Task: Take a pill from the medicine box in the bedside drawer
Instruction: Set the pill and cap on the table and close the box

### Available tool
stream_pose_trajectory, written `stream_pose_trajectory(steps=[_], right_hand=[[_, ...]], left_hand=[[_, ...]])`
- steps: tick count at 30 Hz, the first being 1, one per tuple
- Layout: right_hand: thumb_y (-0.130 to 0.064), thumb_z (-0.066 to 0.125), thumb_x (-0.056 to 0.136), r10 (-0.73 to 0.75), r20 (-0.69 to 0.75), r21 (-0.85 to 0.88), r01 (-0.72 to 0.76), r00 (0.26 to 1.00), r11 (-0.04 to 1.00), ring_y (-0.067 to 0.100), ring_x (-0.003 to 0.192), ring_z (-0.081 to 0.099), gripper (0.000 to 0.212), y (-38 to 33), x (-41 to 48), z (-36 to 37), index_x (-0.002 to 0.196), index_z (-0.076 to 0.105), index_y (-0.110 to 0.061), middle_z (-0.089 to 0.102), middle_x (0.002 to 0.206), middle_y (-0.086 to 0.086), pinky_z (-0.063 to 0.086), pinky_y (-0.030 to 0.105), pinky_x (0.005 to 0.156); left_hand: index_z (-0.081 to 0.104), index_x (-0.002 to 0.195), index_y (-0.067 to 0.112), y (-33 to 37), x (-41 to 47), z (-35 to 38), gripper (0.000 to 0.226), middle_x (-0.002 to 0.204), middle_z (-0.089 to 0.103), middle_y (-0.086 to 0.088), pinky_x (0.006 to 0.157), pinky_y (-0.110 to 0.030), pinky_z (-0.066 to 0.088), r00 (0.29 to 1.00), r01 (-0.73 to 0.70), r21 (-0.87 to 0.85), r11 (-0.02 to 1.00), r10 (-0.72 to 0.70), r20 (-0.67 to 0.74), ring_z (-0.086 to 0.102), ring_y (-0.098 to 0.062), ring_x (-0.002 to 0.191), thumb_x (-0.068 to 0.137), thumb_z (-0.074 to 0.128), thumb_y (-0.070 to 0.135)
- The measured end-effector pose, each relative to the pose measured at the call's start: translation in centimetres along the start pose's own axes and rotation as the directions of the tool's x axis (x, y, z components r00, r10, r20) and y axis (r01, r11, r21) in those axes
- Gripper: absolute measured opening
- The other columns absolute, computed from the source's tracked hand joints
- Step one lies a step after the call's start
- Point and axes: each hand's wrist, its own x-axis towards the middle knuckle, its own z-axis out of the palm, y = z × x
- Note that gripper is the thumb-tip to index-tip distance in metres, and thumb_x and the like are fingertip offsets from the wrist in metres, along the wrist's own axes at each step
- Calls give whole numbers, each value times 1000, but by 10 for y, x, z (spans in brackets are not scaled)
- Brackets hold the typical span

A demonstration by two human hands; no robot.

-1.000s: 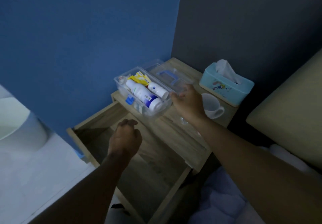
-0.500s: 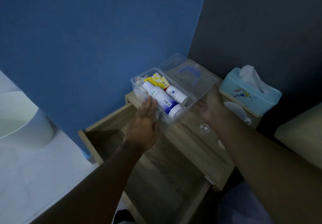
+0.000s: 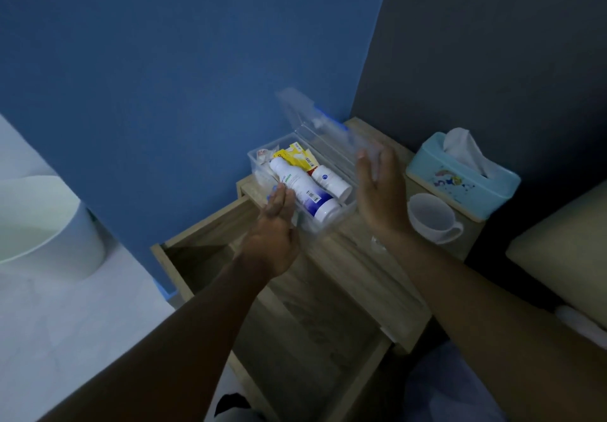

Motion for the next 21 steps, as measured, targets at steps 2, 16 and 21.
stream_pose_trajectory(steps=[2, 16, 21], right_hand=[[-30, 54, 101, -57, 39, -44, 59, 998, 997, 8, 117, 50, 38, 0, -16, 7, 136, 52, -14, 55, 133, 5, 34, 2, 97], [-33, 62, 93, -286, 342, -517, 433, 895, 738, 26, 140, 45, 57, 4, -51, 37, 144, 50, -12, 46, 153, 10, 44, 43, 110], [-26, 52, 99, -322, 365, -576, 484, 873, 659, 30, 144, 42, 50, 12, -60, 38, 147, 48, -12, 46, 155, 9, 36, 51, 117]], left_hand=[[1, 158, 11, -1, -5, 1, 75, 166, -10, -5, 122, -28, 6, 1000, -7, -22, 1000, 7, -22, -7, -20, 153, 97, 46, 14], [30, 151, 15, -19, 3, 14, 58, 138, 57, -11, 98, -23, 47, 916, 241, -376, 895, -338, -218, 60, -19, 117, 96, 47, 16], [39, 147, 17, -24, 20, 23, 53, 138, 57, -3, 60, 7, 33, 873, 268, -522, 810, -433, -225, 47, 6, 103, 96, 53, 13]])
